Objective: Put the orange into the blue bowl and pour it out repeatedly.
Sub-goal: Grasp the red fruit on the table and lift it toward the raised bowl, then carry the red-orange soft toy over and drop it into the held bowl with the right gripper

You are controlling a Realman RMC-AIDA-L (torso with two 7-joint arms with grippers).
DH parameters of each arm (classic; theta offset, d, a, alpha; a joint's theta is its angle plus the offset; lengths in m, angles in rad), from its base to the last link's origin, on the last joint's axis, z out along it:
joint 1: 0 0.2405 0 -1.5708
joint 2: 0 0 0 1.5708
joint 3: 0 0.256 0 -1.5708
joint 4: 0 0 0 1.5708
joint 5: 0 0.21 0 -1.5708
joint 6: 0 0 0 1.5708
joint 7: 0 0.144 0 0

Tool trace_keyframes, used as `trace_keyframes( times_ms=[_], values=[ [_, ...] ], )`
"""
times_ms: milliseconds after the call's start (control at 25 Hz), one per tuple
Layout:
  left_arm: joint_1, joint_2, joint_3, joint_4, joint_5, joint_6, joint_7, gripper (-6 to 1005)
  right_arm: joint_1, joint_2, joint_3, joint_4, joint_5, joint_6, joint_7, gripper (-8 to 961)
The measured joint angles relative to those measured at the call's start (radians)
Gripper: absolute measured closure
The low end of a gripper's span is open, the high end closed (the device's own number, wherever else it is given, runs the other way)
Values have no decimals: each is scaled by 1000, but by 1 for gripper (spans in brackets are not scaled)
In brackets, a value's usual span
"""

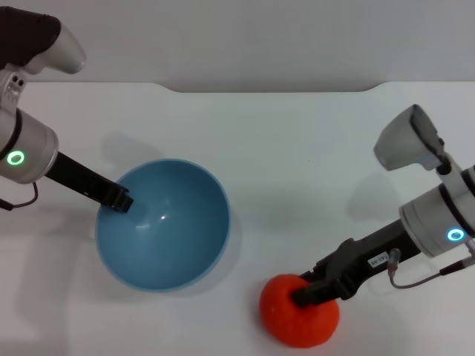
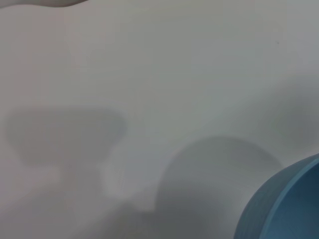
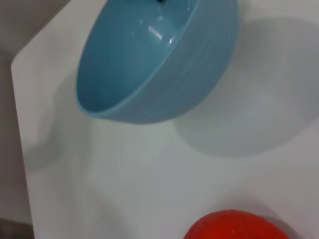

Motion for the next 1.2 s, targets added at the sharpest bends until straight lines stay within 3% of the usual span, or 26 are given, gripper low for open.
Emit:
trace_keyframes(
  times_ms=[360,520,720,960,1200],
  values=[
    [-45,-2,76,-23,-7,-33,-6,1000,-49,-5,88,-45,6,-58,5,741],
    [-58,-2,120,-24,-4,-44,-19,1000,-110,-5,145,-145,6,-142,5,820],
    [-82,-4,175,-40,-6,-51,-38,1000,-211,-6,266,-383,56,-311,6,892],
    [-146,-11,322,-93,-22,-95,-121,999,-286,-5,335,-620,246,-417,-8,920],
    [-209,-17,445,-114,-127,-160,-205,999,-247,-1,273,-584,284,-397,-49,894]
  ],
)
